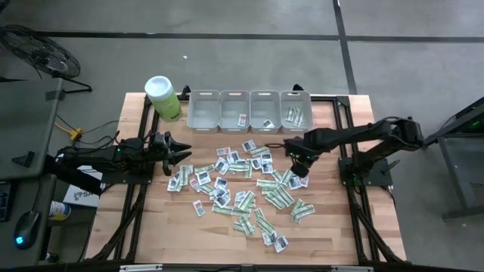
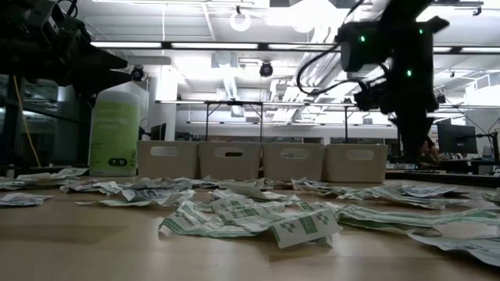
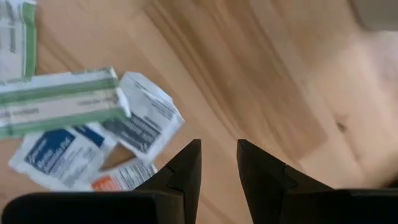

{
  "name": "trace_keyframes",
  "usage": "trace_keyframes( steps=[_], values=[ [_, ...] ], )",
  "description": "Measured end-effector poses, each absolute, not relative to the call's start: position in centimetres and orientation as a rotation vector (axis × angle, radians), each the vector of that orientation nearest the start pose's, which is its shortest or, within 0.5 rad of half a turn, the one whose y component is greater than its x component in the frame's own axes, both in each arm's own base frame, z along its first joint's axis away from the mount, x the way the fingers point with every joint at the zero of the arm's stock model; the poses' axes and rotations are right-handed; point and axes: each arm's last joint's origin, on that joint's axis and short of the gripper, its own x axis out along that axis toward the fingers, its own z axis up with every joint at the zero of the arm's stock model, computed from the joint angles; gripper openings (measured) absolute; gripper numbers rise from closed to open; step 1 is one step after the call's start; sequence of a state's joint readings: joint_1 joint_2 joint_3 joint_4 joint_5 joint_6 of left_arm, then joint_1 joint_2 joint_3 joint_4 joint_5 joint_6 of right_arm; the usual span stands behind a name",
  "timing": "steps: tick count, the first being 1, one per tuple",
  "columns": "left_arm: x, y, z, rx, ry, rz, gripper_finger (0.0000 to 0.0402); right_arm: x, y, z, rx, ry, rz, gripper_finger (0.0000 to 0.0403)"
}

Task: Pick & Place First Aid Supplies
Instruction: Put the towelette pack into the middle right gray bin

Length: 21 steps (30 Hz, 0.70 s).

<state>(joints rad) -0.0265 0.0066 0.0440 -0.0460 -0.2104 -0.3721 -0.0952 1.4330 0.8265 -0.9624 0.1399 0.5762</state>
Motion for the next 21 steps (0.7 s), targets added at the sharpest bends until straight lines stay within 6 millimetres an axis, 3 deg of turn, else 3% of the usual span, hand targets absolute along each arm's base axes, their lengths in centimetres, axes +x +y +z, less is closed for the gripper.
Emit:
trace_keyframes(
  steps=[4,10,21],
  values=[
    [9.5,0.4,17.4,-0.370,-0.026,0.183,0.0150,21.6,-2.4,16.3,0.394,1.437,-0.581,0.0096],
    [9.5,0.4,17.4,-0.370,-0.026,0.183,0.0150,21.0,-2.1,15.0,0.226,1.477,-0.427,0.0096],
    [9.5,0.4,17.4,-0.370,-0.026,0.183,0.0150,21.6,-1.6,14.5,0.005,1.433,-0.198,0.0096]
  ],
)
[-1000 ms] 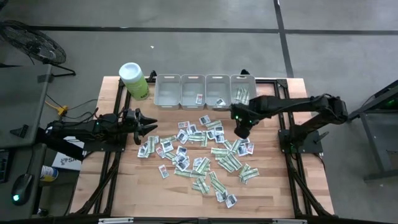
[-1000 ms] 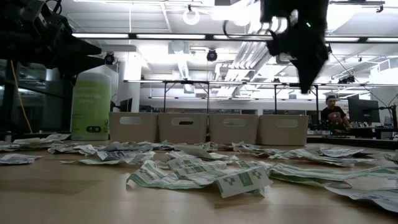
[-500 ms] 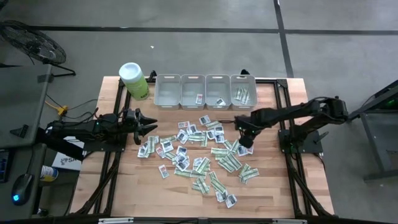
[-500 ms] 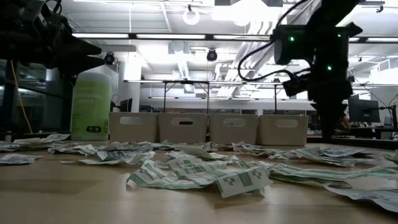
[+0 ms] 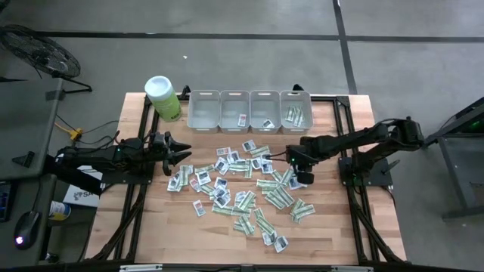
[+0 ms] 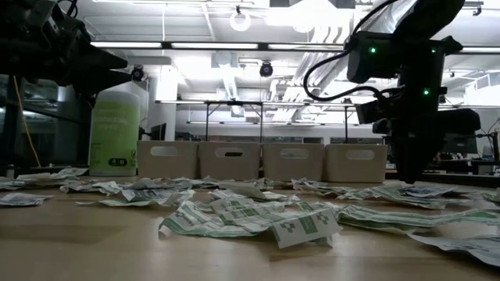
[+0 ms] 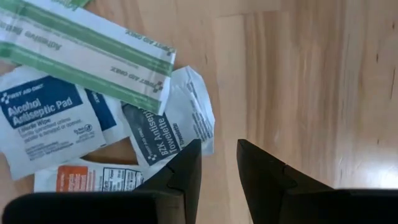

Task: Pick & Place First Aid Supplies
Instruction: Put the towelette pack into the middle right gray bin

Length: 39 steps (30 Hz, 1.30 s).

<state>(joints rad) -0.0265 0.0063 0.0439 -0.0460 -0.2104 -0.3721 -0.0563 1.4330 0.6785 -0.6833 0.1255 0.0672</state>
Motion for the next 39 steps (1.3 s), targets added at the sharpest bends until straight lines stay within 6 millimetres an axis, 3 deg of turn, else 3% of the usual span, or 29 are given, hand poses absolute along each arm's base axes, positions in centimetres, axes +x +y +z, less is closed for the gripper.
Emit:
trace_keyframes(
  steps=[13,24,33,39],
  values=[
    [9.5,0.4,17.4,-0.370,-0.026,0.183,0.0150,21.8,-1.5,14.3,-0.022,1.425,-0.147,0.0096],
    [9.5,0.4,17.4,-0.370,-0.026,0.183,0.0150,22.5,-1.5,12.5,-0.013,1.494,-0.117,0.0093],
    [9.5,0.4,17.4,-0.370,-0.026,0.183,0.0150,22.5,-1.5,12.4,0.028,1.490,-0.095,0.0009],
    [9.5,0.4,17.4,-0.370,-0.026,0.183,0.0150,22.5,-1.5,12.4,0.070,1.490,-0.148,0.0005]
  ],
)
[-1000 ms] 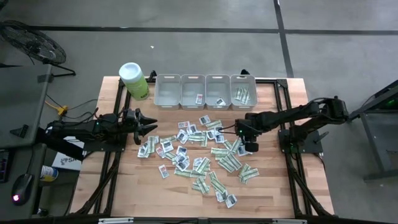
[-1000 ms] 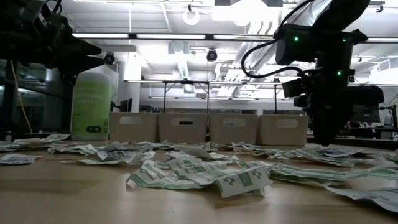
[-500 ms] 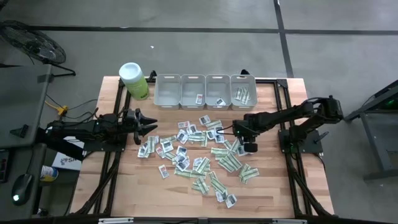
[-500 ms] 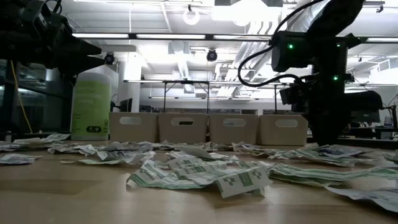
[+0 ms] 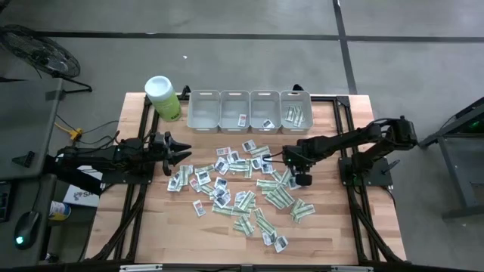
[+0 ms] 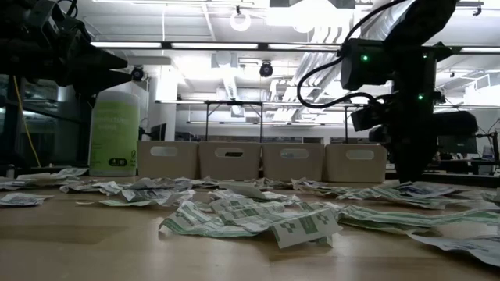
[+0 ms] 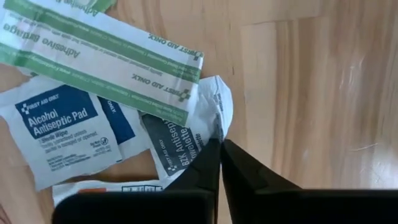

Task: Pick & Place First Aid Supplies
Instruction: Put the towelette pack into the middle right gray bin

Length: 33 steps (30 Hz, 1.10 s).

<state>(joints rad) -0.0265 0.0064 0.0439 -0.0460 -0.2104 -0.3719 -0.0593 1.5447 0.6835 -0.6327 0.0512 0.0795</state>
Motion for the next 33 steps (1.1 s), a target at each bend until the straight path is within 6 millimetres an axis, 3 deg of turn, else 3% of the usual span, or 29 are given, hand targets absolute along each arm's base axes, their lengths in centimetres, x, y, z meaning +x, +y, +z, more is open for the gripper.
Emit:
trace_keyframes(
  steps=[5,18,26,33],
  values=[
    [9.5,0.4,17.4,-0.370,-0.026,0.183,0.0150,22.5,-1.5,13.9,0.112,1.503,-0.217,0.0002],
    [9.5,0.4,17.4,-0.370,-0.026,0.183,0.0150,24.4,-2.5,20.3,-0.010,1.403,-0.345,0.0000],
    [9.5,0.4,17.3,-0.370,-0.025,0.183,0.0150,25.9,-4.9,22.8,-0.071,1.278,-0.393,0.0000],
    [9.5,0.4,17.4,-0.370,-0.026,0.183,0.0150,27.3,-7.7,23.7,-0.109,1.078,-0.394,0.0000]
  ],
)
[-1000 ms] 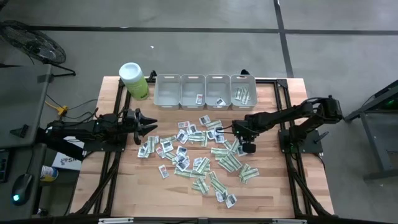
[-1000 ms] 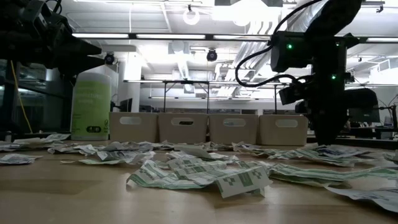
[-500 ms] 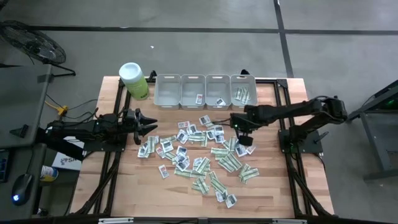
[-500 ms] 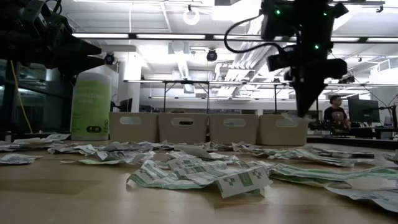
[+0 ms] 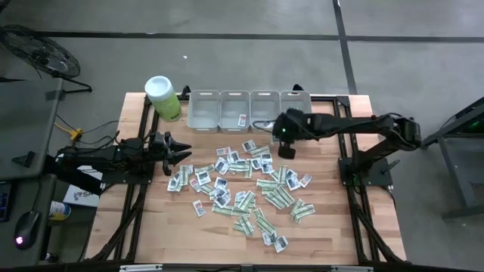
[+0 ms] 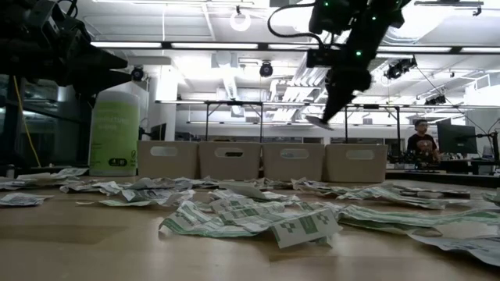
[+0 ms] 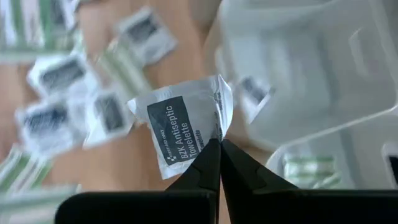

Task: Pick & Place First Aid Supplies
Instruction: Put the towelette pack into the middle right gray bin

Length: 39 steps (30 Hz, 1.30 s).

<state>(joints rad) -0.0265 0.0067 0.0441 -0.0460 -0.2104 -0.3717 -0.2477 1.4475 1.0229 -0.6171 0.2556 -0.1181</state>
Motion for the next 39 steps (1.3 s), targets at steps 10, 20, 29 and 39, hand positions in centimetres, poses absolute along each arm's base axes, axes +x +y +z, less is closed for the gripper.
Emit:
trace_keyframes(
  steps=[10,20,29,39],
  values=[
    [9.5,0.4,17.4,-0.370,-0.026,0.183,0.0150,28.8,-11.7,24.0,-0.108,0.864,-0.511,0.0000],
    [9.5,0.4,17.3,-0.370,-0.026,0.183,0.0150,29.1,-15.9,20.9,-0.128,0.943,-0.532,0.0000],
    [9.5,0.4,17.4,-0.370,-0.026,0.183,0.0150,28.2,-17.9,19.8,-0.037,0.958,-0.488,0.0001],
    [9.5,0.4,17.4,-0.370,-0.026,0.183,0.0150,28.2,-17.9,19.8,-0.020,0.954,-0.492,0.0057]
  ],
)
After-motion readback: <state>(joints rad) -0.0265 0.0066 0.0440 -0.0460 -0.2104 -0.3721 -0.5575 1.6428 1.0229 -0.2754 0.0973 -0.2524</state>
